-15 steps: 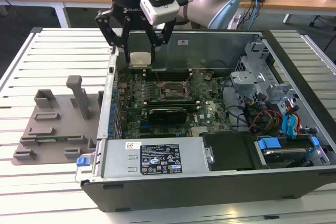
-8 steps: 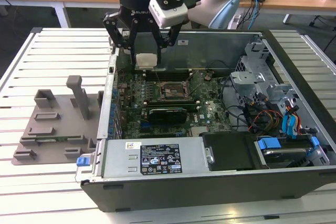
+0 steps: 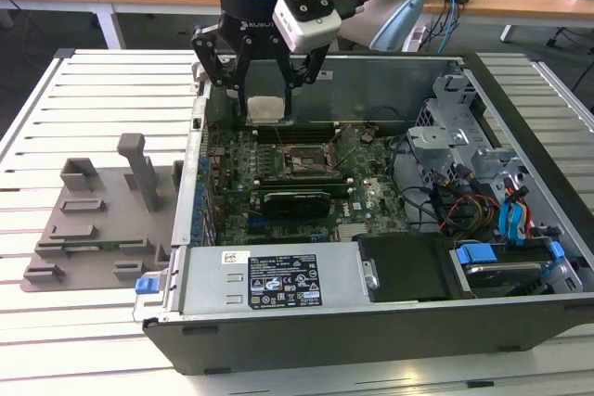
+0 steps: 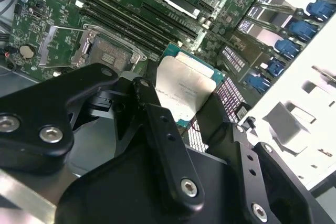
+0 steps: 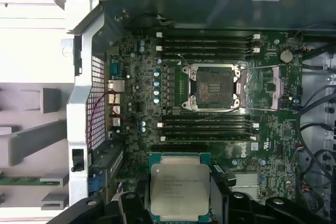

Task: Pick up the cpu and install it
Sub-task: 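Pick up the cpu and move it towards the insertion slot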

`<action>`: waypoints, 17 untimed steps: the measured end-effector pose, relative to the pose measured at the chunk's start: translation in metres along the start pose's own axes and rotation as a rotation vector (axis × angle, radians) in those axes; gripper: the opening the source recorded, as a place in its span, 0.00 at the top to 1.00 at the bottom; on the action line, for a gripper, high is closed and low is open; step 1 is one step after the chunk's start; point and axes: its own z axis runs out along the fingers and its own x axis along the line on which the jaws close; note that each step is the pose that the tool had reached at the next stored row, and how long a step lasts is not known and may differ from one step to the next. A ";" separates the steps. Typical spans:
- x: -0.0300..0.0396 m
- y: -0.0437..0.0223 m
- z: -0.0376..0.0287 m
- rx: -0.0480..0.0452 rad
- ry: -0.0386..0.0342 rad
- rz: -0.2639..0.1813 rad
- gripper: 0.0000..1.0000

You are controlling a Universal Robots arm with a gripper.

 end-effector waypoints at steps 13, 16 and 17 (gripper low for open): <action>-0.0183 0.0003 0.0088 0.0000 0.0000 0.000 0.45; -0.0210 0.0003 0.0103 0.0001 -0.0001 0.000 0.45; -0.0217 0.0003 0.0107 0.0000 -0.0001 0.000 0.45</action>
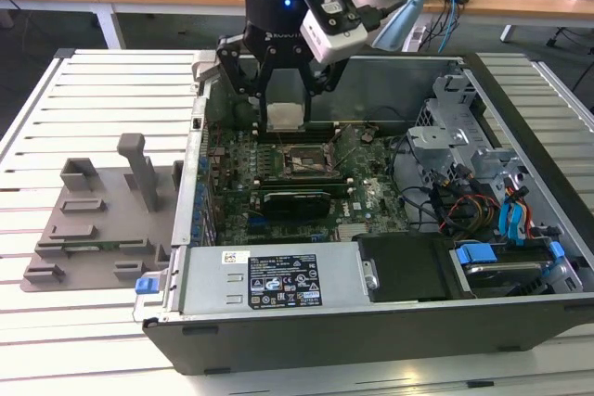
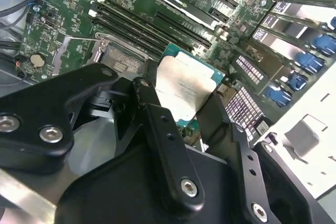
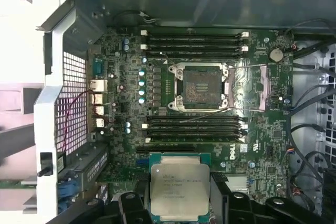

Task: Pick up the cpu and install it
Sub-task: 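Pick up the cpu and move it towards the insertion slot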

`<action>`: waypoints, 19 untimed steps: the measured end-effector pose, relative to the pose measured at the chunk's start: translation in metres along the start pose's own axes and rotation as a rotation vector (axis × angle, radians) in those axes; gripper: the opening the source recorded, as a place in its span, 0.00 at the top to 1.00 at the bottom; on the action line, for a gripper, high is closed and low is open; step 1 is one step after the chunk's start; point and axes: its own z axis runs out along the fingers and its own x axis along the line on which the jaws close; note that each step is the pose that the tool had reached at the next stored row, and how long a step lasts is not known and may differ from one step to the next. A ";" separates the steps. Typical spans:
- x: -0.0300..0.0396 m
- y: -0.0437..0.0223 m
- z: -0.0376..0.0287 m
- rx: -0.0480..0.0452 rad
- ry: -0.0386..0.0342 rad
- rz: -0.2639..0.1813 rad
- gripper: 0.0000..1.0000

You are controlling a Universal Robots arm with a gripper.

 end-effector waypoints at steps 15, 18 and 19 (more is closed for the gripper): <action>-0.0334 0.0059 0.0107 0.0003 0.0000 0.000 0.45; -0.0408 0.0077 0.0167 0.0004 0.0000 0.000 0.45; -0.0418 0.0089 0.0190 0.0005 0.0001 0.000 0.45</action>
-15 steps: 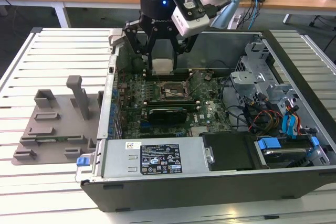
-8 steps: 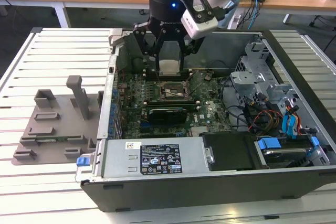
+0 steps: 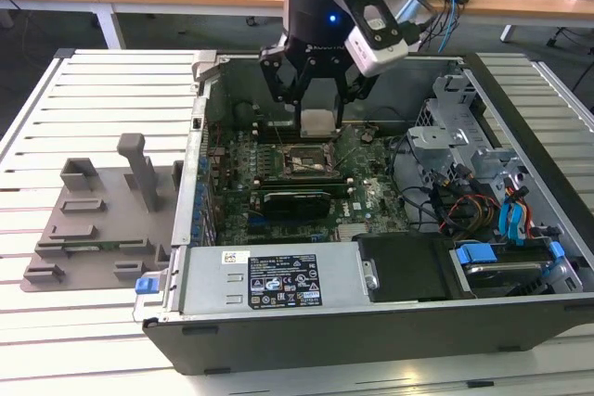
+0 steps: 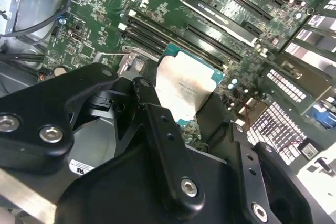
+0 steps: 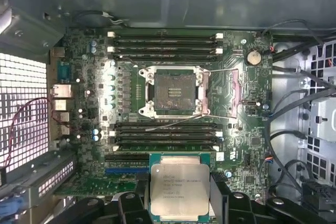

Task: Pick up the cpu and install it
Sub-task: 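Pick up the cpu and move it towards the insertion slot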

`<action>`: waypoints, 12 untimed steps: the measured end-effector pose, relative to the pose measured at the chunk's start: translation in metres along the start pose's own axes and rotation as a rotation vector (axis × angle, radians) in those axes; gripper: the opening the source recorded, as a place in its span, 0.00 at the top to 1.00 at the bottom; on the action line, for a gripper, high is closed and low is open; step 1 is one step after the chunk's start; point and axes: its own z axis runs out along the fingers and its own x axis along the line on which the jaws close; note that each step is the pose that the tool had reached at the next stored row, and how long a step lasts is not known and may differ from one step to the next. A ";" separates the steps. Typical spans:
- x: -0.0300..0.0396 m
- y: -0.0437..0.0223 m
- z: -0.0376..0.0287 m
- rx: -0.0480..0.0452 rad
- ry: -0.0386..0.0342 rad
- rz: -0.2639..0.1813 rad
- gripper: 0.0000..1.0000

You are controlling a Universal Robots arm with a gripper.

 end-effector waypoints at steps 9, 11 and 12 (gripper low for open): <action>-0.0186 0.0113 0.0125 0.0002 -0.0001 0.000 0.45; -0.0209 0.0123 0.0149 0.0005 -0.0001 0.000 0.45; -0.0233 0.0131 0.0170 0.0005 0.0000 0.000 0.45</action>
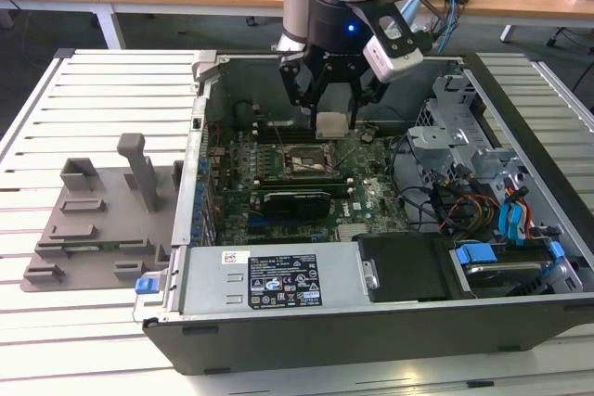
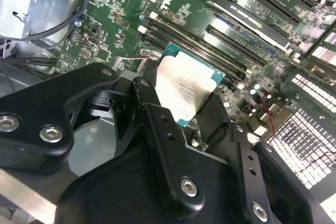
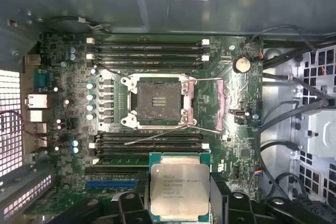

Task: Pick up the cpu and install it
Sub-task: 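Pick up the cpu and move it towards the insertion slot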

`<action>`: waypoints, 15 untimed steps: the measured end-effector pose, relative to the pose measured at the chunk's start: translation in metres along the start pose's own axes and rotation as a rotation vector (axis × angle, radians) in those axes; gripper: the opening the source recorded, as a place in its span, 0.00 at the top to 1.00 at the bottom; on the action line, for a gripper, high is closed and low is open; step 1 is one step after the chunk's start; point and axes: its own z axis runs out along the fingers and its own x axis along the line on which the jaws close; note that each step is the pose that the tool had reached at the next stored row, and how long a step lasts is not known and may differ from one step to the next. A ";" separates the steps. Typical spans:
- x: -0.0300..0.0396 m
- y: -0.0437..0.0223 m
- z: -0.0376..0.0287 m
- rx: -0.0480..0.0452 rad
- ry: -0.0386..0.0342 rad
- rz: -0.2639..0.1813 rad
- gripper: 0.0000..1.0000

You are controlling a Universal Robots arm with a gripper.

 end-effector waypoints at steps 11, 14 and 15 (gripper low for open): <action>-0.0034 0.0004 0.0016 0.0001 0.0000 0.000 0.45; -0.0035 0.0004 0.0016 0.0001 0.0000 0.000 0.45; -0.0036 0.0004 0.0016 0.0001 0.0000 0.000 0.45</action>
